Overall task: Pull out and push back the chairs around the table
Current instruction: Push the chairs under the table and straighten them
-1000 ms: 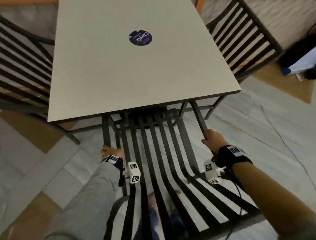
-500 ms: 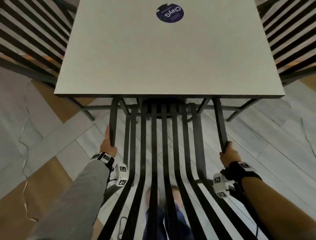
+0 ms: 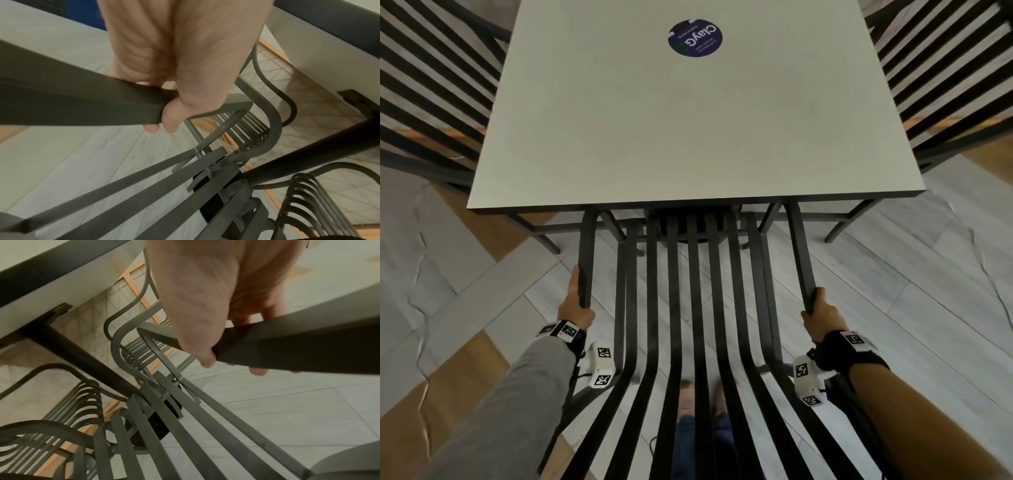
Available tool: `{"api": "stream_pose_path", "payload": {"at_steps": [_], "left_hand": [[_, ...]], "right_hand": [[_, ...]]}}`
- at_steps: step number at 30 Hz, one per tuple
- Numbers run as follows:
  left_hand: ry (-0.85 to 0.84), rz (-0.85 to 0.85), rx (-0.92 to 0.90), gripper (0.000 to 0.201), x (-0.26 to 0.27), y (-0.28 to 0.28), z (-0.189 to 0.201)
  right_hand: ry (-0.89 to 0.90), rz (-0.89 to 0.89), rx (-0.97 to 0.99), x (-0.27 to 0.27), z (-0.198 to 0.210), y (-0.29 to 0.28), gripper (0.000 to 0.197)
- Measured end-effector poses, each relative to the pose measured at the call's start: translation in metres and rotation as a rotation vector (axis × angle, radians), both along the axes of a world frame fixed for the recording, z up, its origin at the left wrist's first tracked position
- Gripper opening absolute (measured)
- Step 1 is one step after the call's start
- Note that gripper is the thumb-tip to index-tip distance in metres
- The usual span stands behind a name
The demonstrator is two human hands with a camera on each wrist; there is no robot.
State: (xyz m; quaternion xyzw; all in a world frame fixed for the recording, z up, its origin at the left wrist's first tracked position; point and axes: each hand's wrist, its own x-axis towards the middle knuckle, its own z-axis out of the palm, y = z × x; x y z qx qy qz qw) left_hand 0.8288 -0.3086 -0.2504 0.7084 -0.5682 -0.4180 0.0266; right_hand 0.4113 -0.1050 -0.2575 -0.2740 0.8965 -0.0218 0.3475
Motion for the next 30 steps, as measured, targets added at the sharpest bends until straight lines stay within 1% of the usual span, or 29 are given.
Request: {"api": "stream_pose_path", "payload": {"at_steps": [6,9,12,15,17,18,20,22,24,26,28,30], "left_hand": [[0.02,-0.032,-0.002,0.108,-0.005,-0.001,0.002],[0.0,-0.03,0.011,0.11,0.0,-0.001,0.0],[-0.014,-0.015,0.033,0.111,0.003,-0.001,-0.001],[-0.04,-0.021,0.053,0.109,-0.001,-0.002,0.002],[-0.106,-0.023,0.052,0.104,-0.009,-0.004,0.01],[-0.174,-0.023,0.048,0.099,-0.015,-0.004,0.016],[-0.283,-0.053,0.035,0.083,-0.032,0.0,0.035],[-0.279,-0.128,0.042,0.064,-0.053,0.009,0.058],[-0.203,-0.239,0.011,0.049,-0.079,0.02,0.087],[-0.107,-0.375,-0.024,0.034,-0.104,0.032,0.107],[-0.044,-0.551,-0.072,0.026,-0.137,0.048,0.132],[-0.007,-0.73,-0.146,0.023,-0.178,0.063,0.157]], "right_hand": [[0.057,-0.07,0.018,0.0,-0.004,0.001,0.038],[0.088,-0.06,0.026,0.003,-0.007,-0.002,0.036],[0.078,-0.049,0.027,0.004,-0.007,-0.004,0.04],[0.079,-0.014,0.02,0.002,0.003,-0.003,0.041],[0.085,0.002,0.011,0.0,0.016,0.001,0.042],[0.084,0.008,0.003,-0.001,0.025,0.004,0.044],[0.077,0.004,-0.005,-0.008,0.046,0.007,0.048],[0.079,-0.012,-0.011,-0.021,0.071,0.01,0.051],[0.112,-0.041,-0.04,-0.042,0.102,0.016,0.05],[0.129,-0.065,-0.052,-0.063,0.12,0.021,0.049],[0.158,-0.102,-0.066,-0.091,0.146,0.029,0.049],[0.179,-0.156,-0.097,-0.125,0.169,0.039,0.049]]}}
